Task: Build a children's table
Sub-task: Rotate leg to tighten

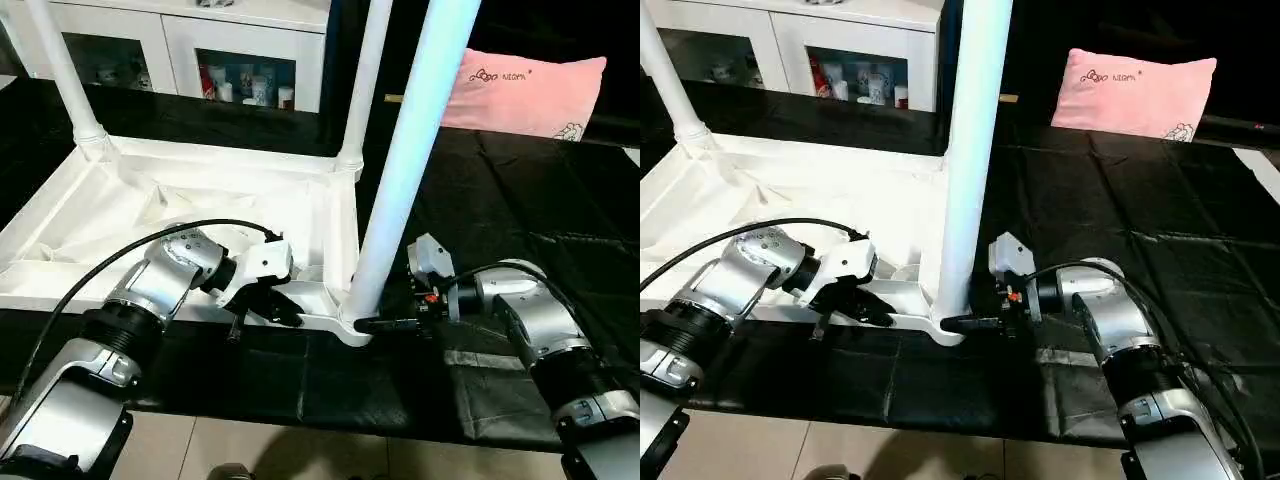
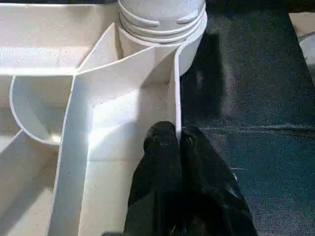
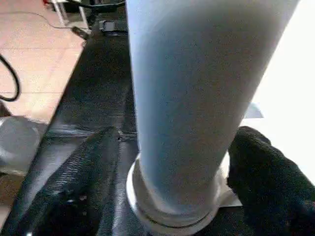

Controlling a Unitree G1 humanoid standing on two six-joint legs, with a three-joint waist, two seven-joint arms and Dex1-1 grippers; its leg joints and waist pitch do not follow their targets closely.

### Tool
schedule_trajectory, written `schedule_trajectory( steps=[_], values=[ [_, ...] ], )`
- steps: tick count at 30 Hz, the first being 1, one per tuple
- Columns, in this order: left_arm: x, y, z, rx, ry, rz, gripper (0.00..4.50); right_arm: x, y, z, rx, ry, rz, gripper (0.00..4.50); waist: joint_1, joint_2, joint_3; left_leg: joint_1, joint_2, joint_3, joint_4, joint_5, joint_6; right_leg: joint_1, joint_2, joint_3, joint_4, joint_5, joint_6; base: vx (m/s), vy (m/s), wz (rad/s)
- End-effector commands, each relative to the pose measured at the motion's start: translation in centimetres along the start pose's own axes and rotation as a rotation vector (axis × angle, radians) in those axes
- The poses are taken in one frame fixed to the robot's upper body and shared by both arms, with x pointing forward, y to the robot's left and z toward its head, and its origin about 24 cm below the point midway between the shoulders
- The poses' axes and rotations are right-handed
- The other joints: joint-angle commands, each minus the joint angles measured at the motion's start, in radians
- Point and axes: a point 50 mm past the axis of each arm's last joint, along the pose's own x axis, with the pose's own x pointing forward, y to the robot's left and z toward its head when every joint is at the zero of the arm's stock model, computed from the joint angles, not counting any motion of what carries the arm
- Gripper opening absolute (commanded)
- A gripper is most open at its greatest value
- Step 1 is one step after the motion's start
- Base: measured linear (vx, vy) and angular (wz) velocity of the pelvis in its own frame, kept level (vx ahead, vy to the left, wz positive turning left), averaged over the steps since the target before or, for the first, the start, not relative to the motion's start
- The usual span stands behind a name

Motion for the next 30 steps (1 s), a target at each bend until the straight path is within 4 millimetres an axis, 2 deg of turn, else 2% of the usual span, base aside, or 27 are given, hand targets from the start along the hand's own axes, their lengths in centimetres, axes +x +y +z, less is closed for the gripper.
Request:
schedule_trajectory(
  steps=[1,15,26,29,30],
  values=[
    [0.7,-0.4,0.7,0.053,0.018,-0.085,0.00,-0.4,-0.2,0.4,-0.007,0.004,0.014,3.26,-0.004,0.005,-0.070,0.002,0.023,0.006,-0.064,-0.169,0.042,0.063,-0.071,0.046,-0.068,-0.245,-0.192,0.000,0.000,0.00],
    [0.6,-0.7,0.3,0.050,0.030,-0.100,0.00,-0.4,-0.2,0.2,0.023,0.015,0.073,2.05,-0.002,0.003,-0.070,0.003,0.023,0.006,-0.063,-0.170,0.040,0.061,-0.070,0.044,-0.067,-0.258,-0.190,0.000,0.000,0.00],
    [0.8,-0.6,0.3,0.003,-0.001,-0.071,0.00,-0.2,0.4,-0.2,0.054,-0.005,0.084,1.95,-0.002,0.009,-0.070,0.003,0.022,0.007,-0.063,-0.169,0.039,0.062,-0.069,0.045,-0.066,-0.237,-0.201,0.000,0.000,0.00],
    [1.5,0.3,1.1,-0.069,-0.062,0.021,0.00,0.3,0.6,-0.3,0.111,-0.061,-0.006,1.95,-0.001,0.011,-0.067,0.004,0.022,0.006,-0.064,-0.172,0.034,0.063,-0.067,0.046,-0.069,-0.247,-0.194,0.000,0.000,0.00],
    [1.7,0.6,1.3,-0.087,-0.074,0.050,0.00,0.6,0.6,-0.4,0.120,-0.072,-0.039,1.95,0.001,0.012,-0.067,0.010,0.023,0.006,-0.065,-0.192,0.030,0.059,-0.070,0.046,-0.073,-0.274,-0.190,0.000,0.000,0.00]
  ],
)
